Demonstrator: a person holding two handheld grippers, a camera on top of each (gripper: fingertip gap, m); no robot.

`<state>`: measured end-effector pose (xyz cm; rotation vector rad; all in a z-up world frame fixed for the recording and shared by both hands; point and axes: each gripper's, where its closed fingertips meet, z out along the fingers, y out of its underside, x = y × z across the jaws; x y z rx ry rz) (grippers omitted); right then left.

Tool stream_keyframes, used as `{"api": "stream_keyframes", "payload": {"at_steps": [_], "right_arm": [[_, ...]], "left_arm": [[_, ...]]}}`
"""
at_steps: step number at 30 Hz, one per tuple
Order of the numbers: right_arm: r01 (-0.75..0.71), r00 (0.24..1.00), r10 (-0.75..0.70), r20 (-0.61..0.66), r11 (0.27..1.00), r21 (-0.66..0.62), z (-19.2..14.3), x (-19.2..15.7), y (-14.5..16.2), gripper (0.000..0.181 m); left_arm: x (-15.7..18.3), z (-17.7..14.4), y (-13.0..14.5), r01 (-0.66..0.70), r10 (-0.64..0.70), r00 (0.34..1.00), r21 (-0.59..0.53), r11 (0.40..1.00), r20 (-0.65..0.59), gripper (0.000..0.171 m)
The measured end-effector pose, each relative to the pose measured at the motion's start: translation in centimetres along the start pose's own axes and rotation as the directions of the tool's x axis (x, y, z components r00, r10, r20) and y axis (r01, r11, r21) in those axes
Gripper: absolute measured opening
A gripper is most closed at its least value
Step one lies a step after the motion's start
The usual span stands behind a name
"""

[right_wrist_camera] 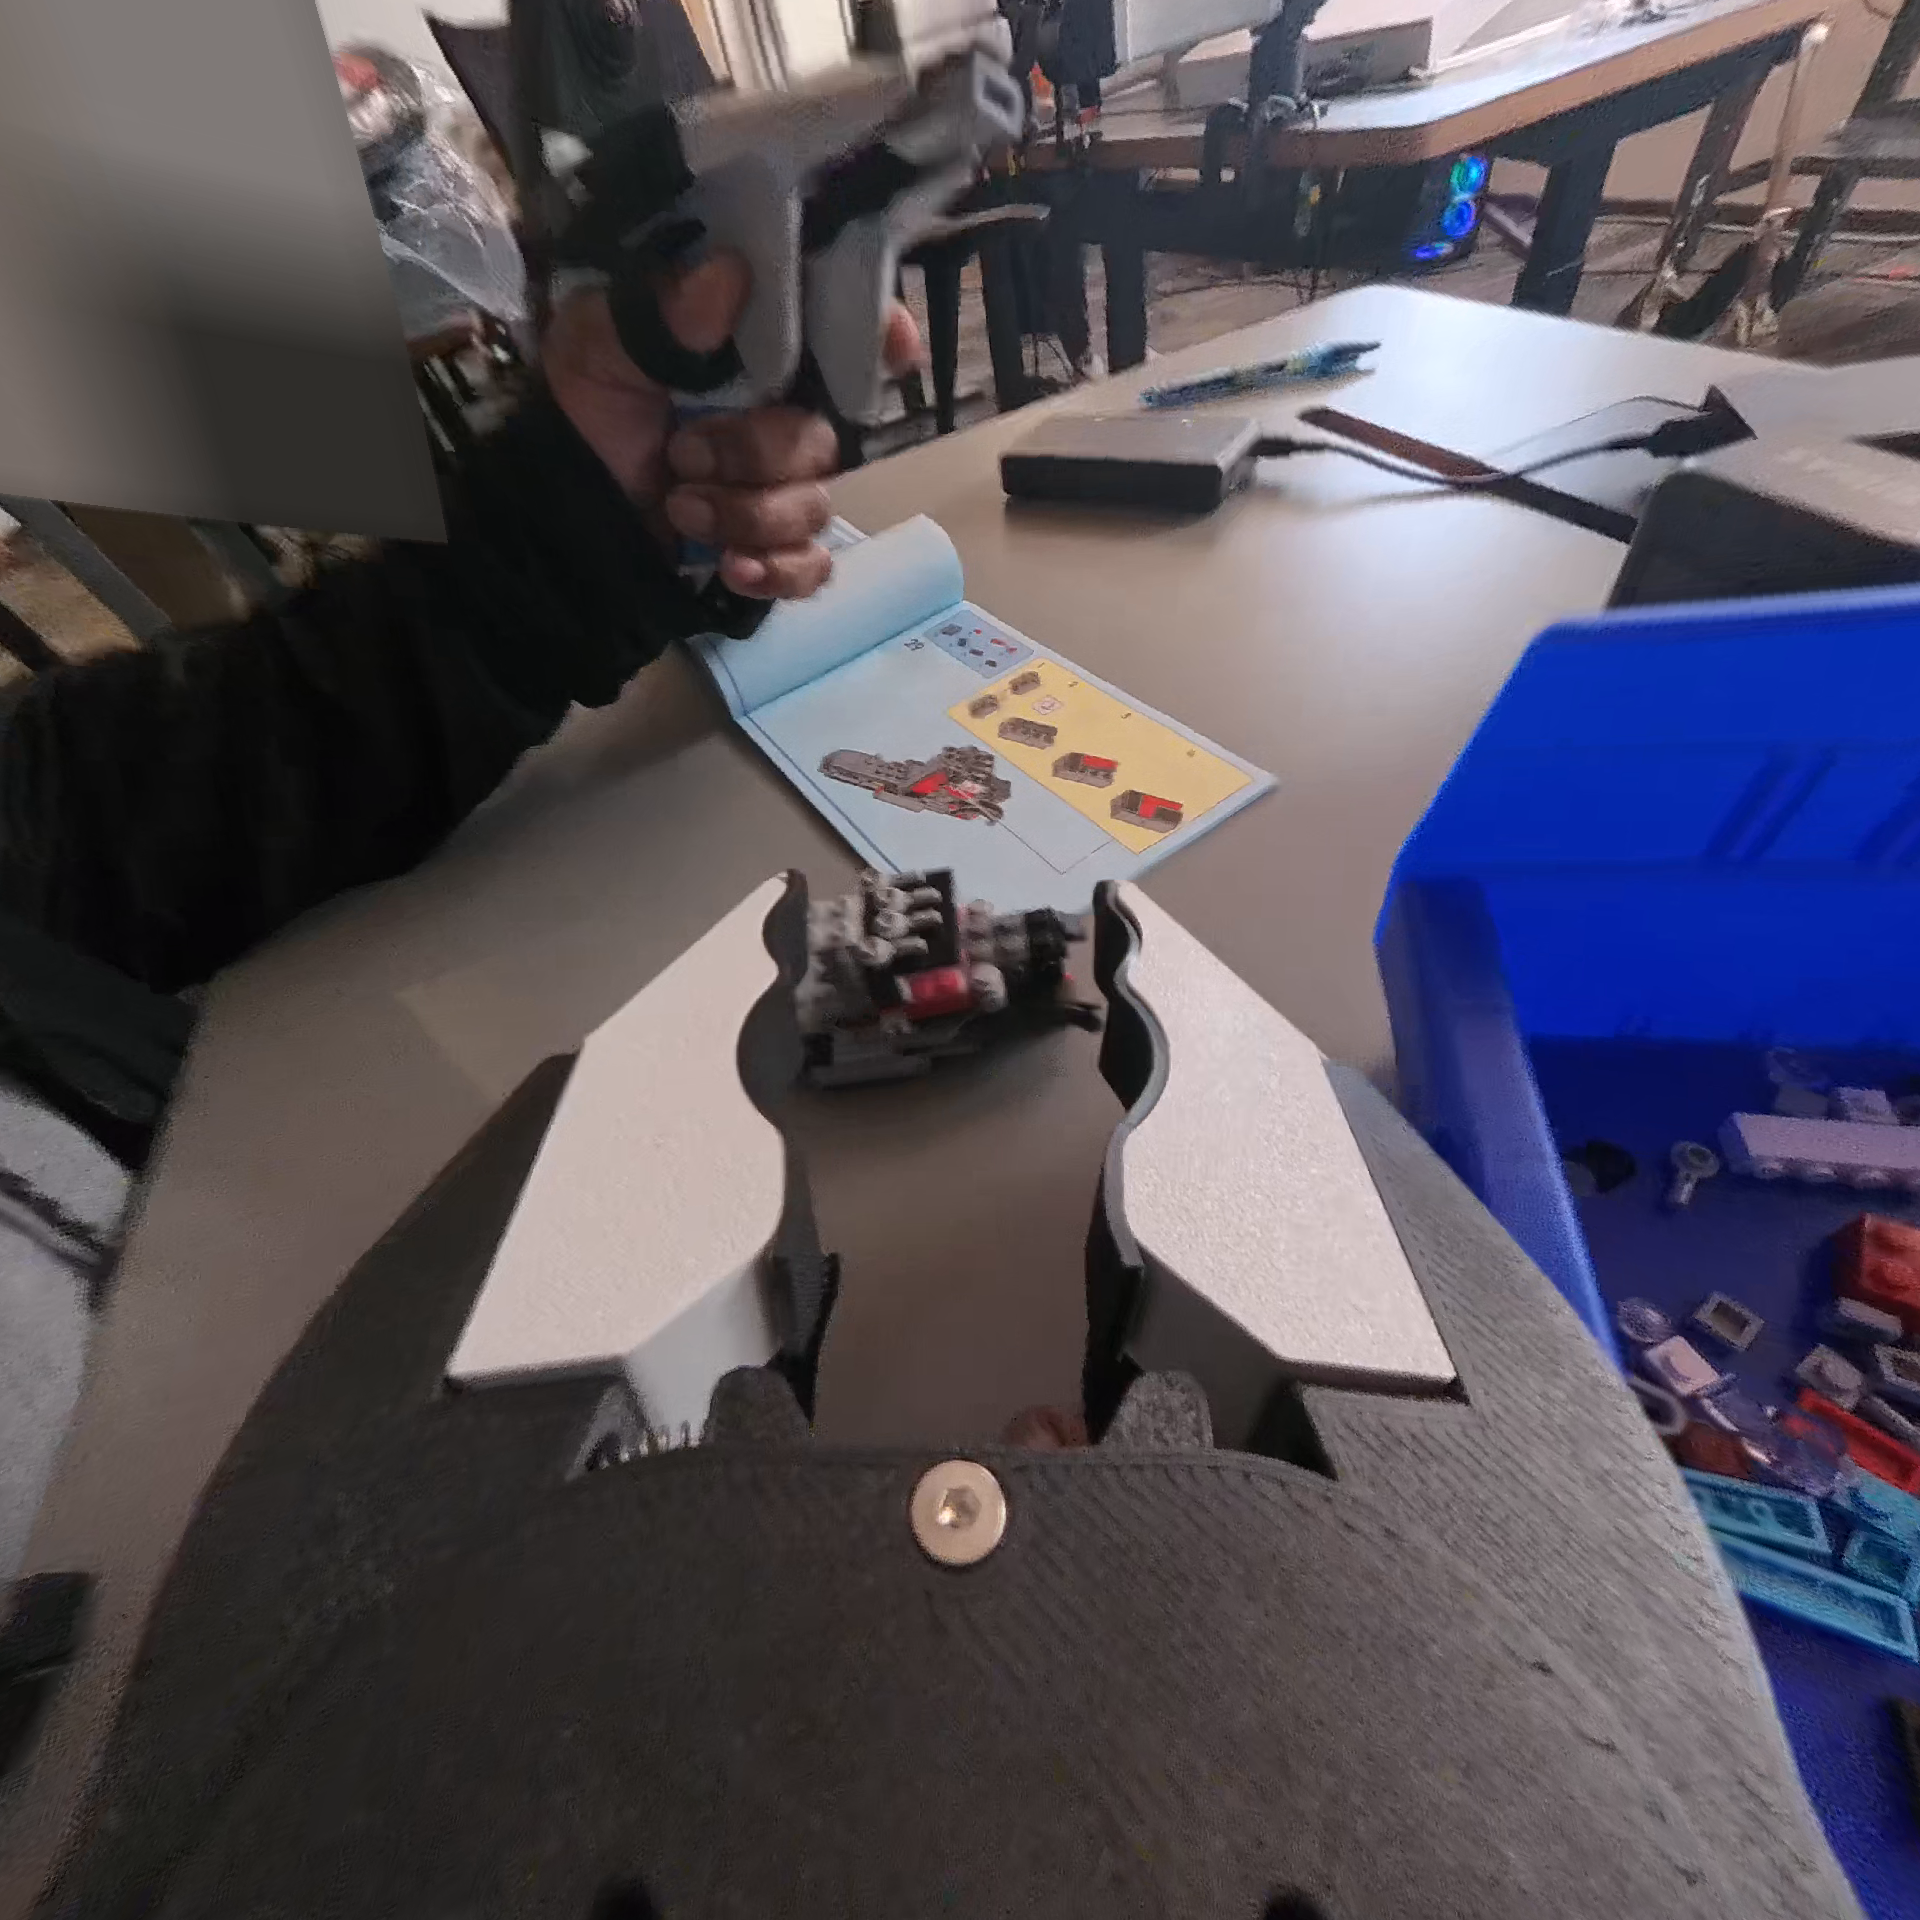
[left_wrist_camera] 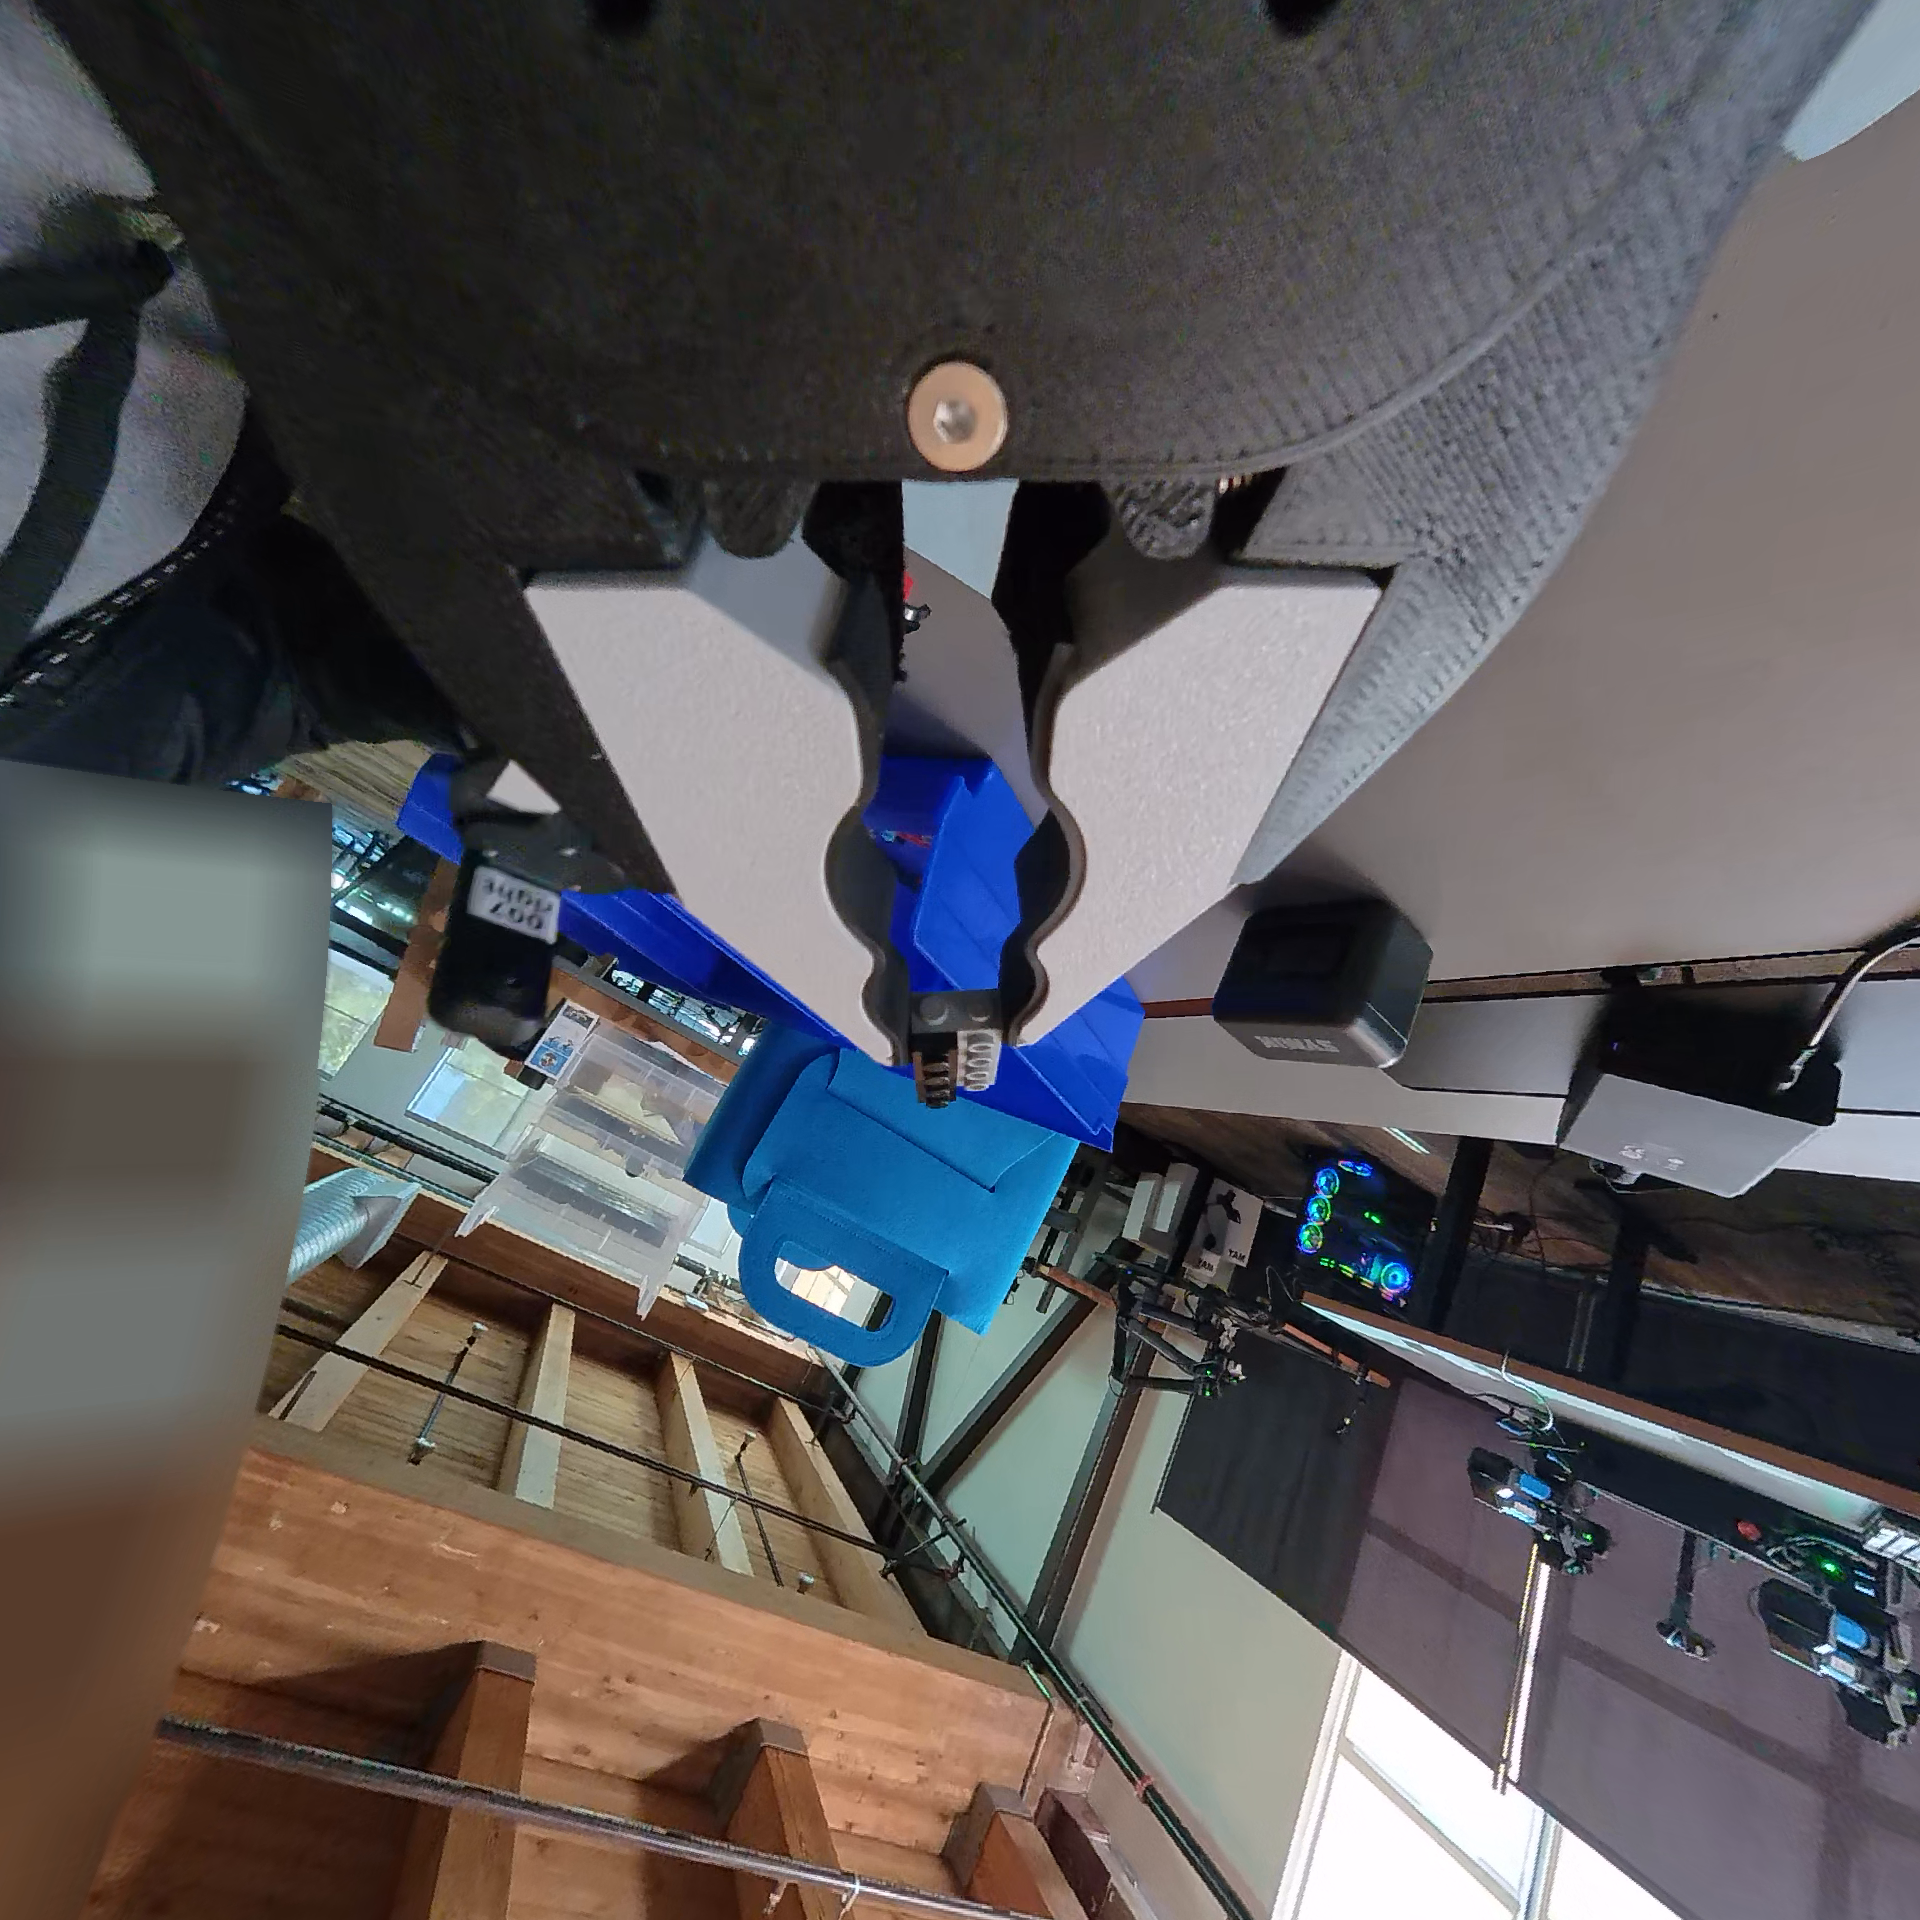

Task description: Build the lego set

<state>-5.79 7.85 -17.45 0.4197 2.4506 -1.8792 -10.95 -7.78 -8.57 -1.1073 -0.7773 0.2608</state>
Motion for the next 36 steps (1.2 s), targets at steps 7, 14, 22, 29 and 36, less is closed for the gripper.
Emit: {"api": "stream_keyframes", "payload": {"at_steps": [7,14,22,29,36], "right_arm": [[0.055,0.998,-0.055,-0.024,0.998,0.005,-8.0,0.5,-7.1,0.045],[0.142,0.881,-0.318,-0.350,0.883,-0.447,-16.6,16.1,-7.7,0.034],[0.239,0.925,-0.376,0.048,0.481,-0.844,-11.9,19.0,1.5,0.018],[0.229,0.943,-0.293,0.160,0.218,-0.949,-11.5,21.1,5.6,0.016],[0.203,0.957,-0.245,0.158,0.172,-0.964,-11.9,22.2,7.5,0.021]], "left_arm": [[0.5,0.3,0.3,-0.003,0.003,1.000,-0.008,1.000,-0.014,0.017],[1.4,0.3,-0.4,-0.007,0.007,0.999,0.011,1.000,-0.040,0.017],[1.2,0.5,0.2,-0.005,0.005,0.999,-0.006,1.000,-0.035,0.017],[1.0,0.9,1.1,0.005,-0.006,0.999,-0.033,0.999,-0.035,0.017],[0.9,1.0,1.1,0.018,-0.019,0.999,-0.030,0.999,-0.042,0.017]]}}
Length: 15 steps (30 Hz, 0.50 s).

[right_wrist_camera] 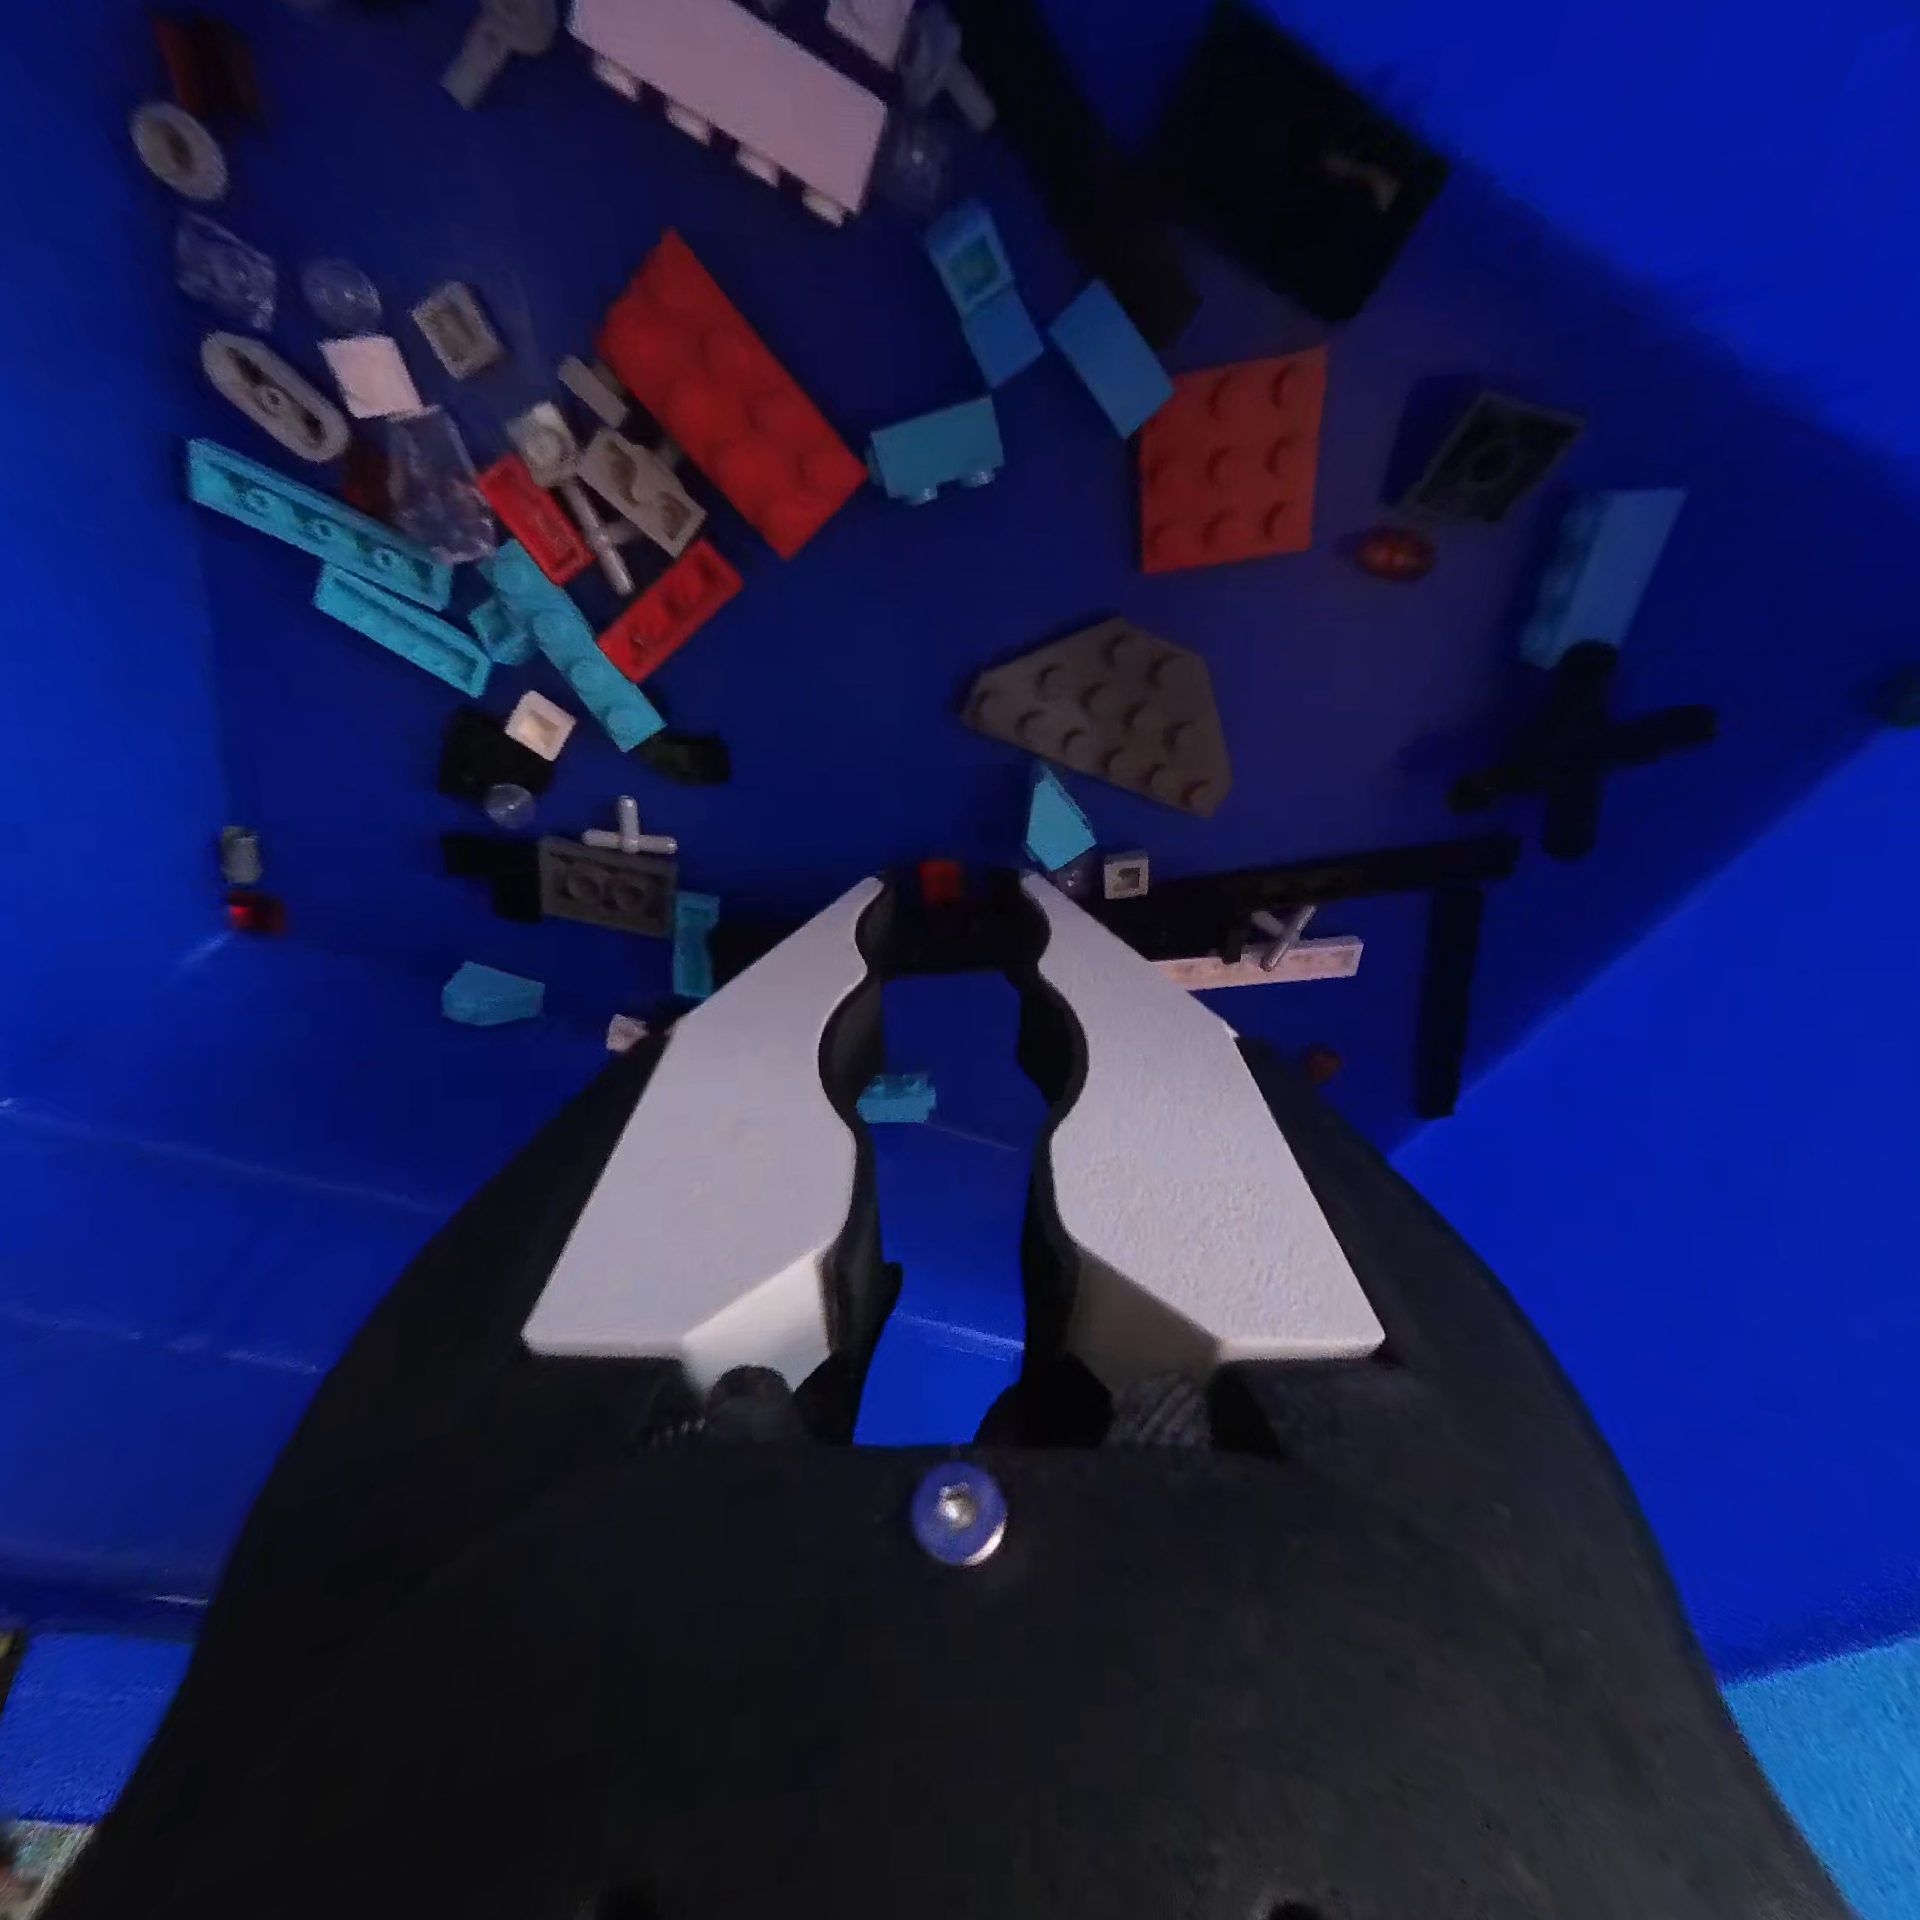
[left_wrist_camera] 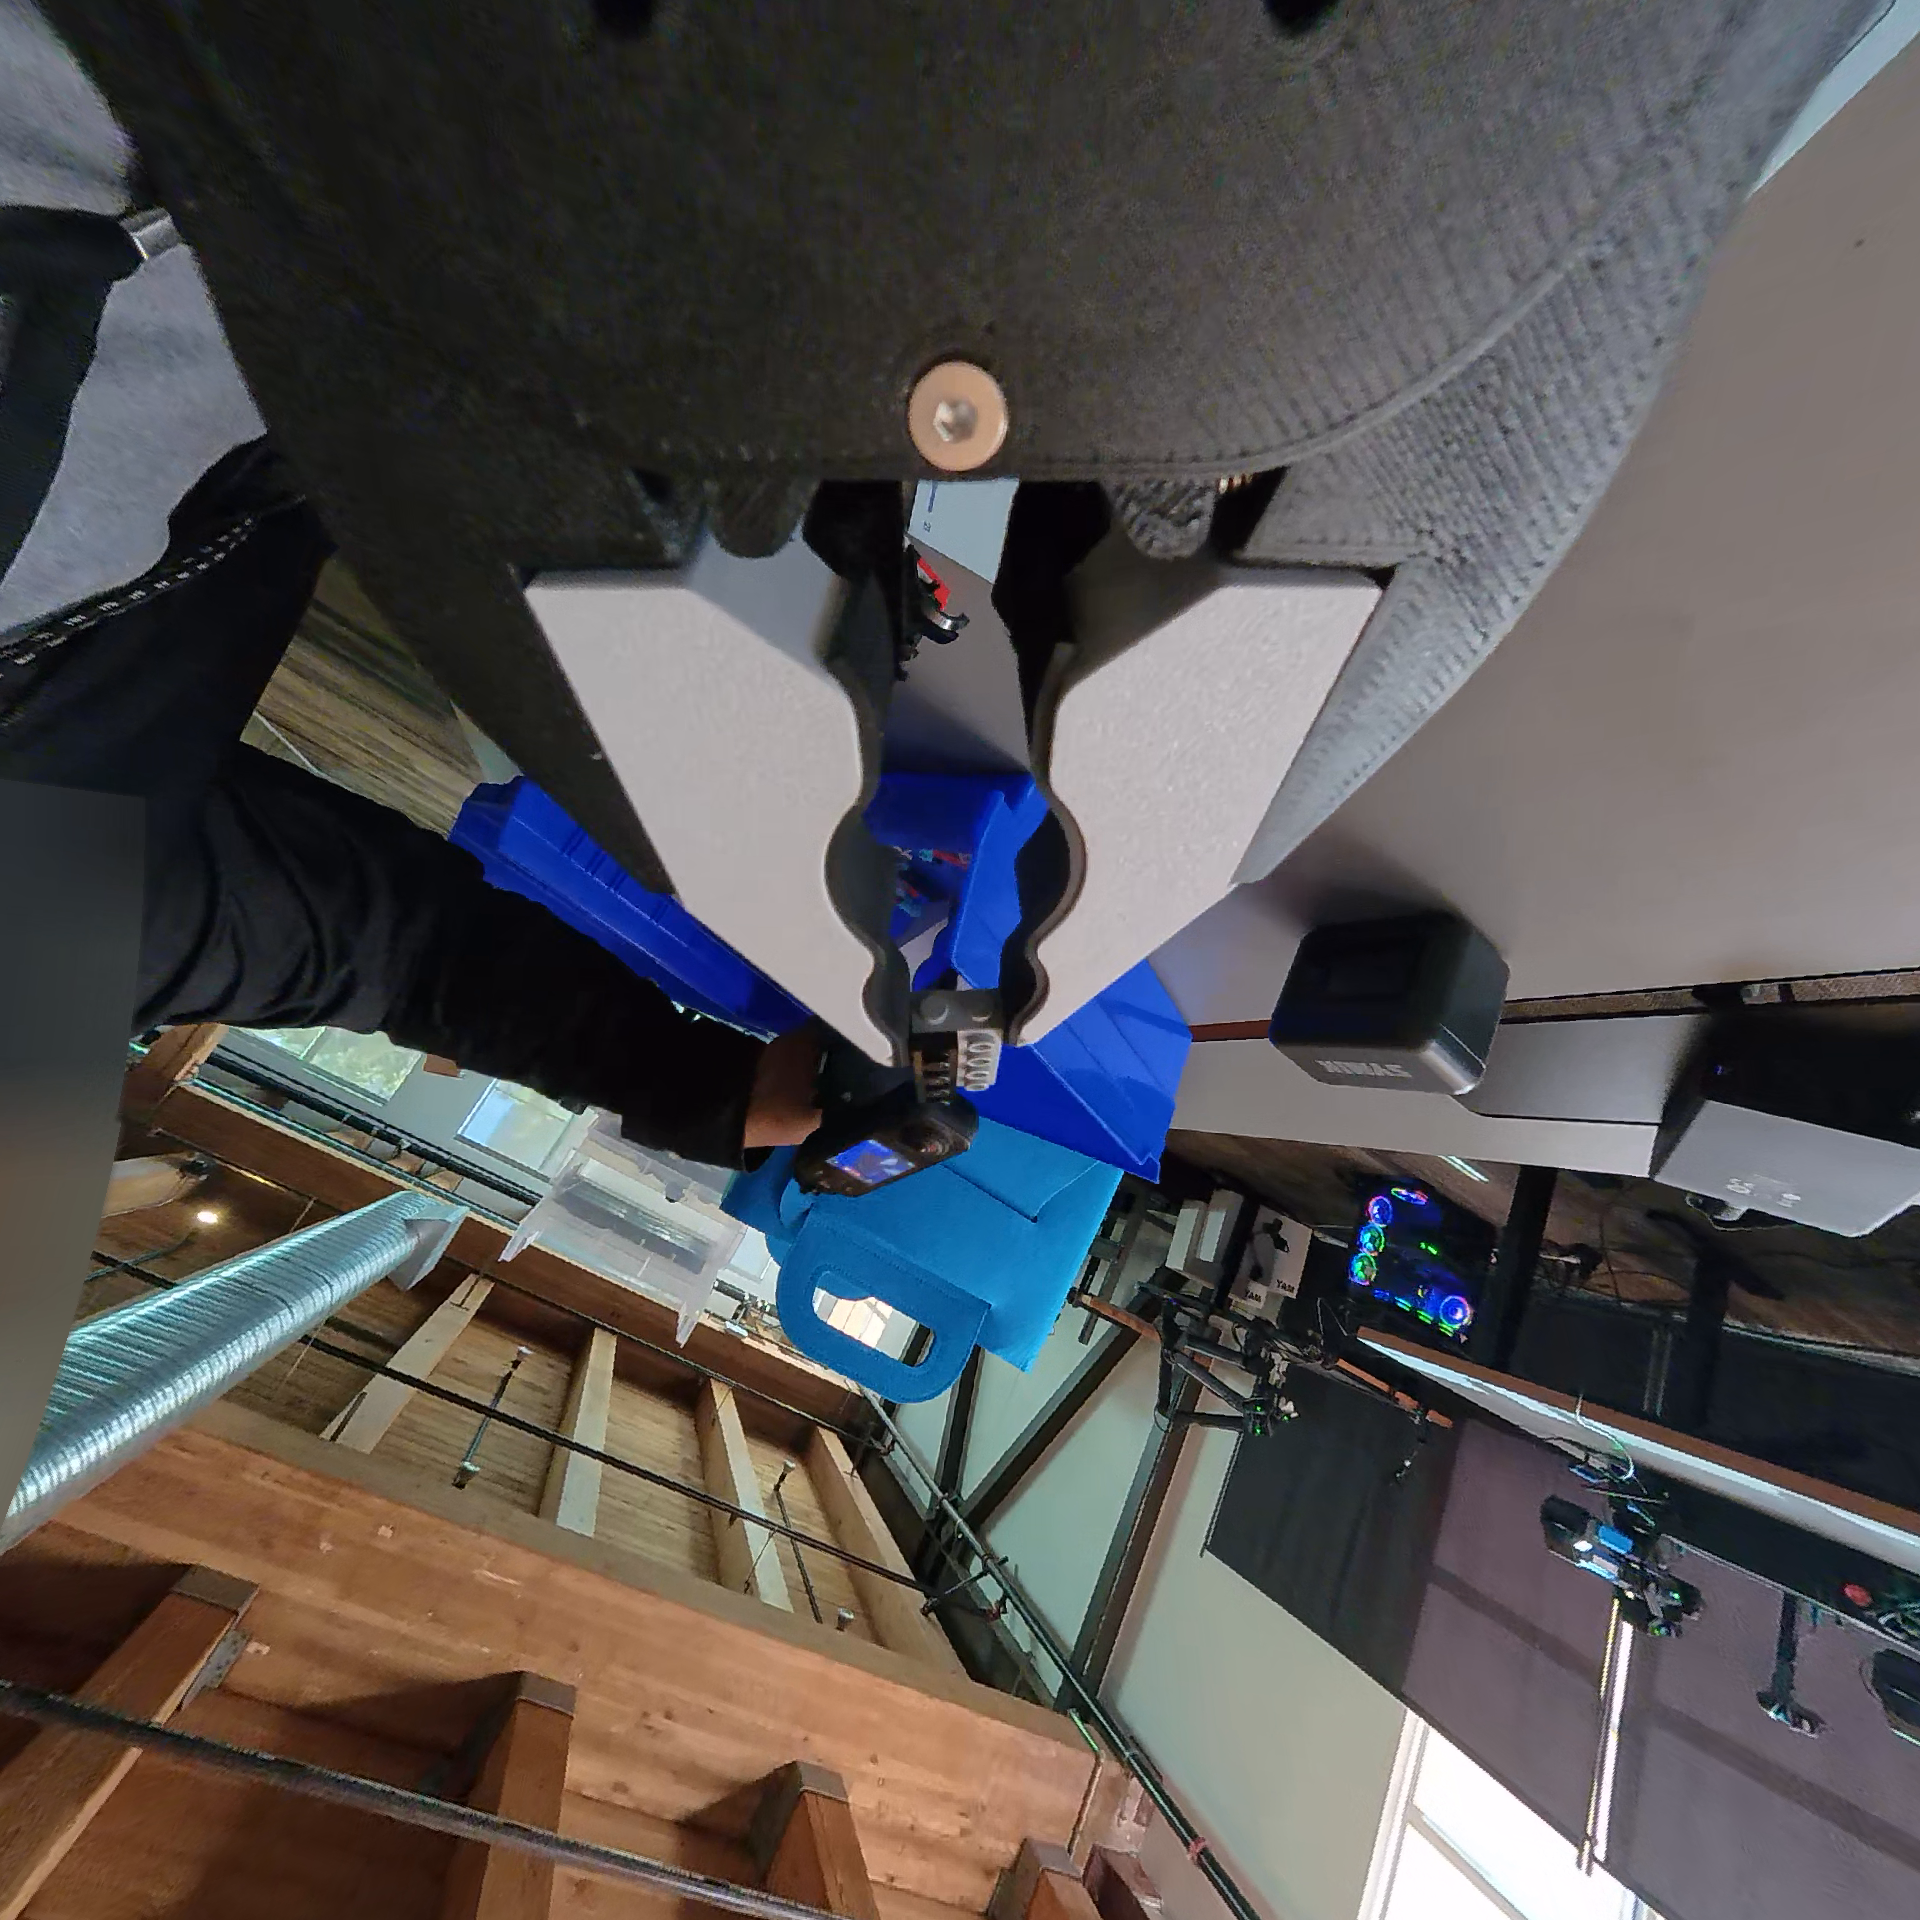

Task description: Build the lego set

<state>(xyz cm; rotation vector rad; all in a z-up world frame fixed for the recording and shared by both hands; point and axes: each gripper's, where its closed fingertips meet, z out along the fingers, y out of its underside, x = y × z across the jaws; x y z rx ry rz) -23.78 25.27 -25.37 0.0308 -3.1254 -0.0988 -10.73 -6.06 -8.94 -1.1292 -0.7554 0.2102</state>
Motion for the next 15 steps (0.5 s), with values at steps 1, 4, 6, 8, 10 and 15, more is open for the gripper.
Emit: {"api": "stream_keyframes", "payload": {"at_steps": [1,4,6,8,10,15], "right_arm": [[0.004,1.000,-0.005,-0.002,1.000,-0.001,0.0,0.1,0.0,0.019],[0.015,1.000,-0.015,0.005,1.000,-0.009,0.0,0.0,-0.1,0.010],[0.025,1.000,-0.026,0.010,1.000,0.004,-0.1,-0.3,-0.3,0.010],[0.022,1.000,-0.023,0.002,0.997,0.080,-1.1,-0.5,-1.1,0.010],[0.000,1.000,-0.006,0.022,0.972,0.234,-3.3,-1.5,-2.6,0.010],[-0.112,0.988,0.017,0.156,0.770,0.628,-10.9,-5.9,-5.5,0.009]], "left_arm": [[0.0,0.0,0.0,0.001,-0.001,1.000,0.001,1.000,0.001,0.017],[0.0,0.0,0.0,0.001,-0.001,1.000,0.000,1.000,0.002,0.017],[-0.1,0.1,0.1,-0.003,0.003,1.000,-0.004,1.000,0.006,0.017],[-0.1,0.1,0.2,-0.005,0.005,1.000,-0.007,1.000,0.008,0.017],[-0.1,0.1,0.2,-0.006,0.006,1.000,-0.007,1.000,0.009,0.017],[0.3,0.1,-0.1,-0.005,0.005,1.000,0.001,1.000,-0.002,0.017]]}}
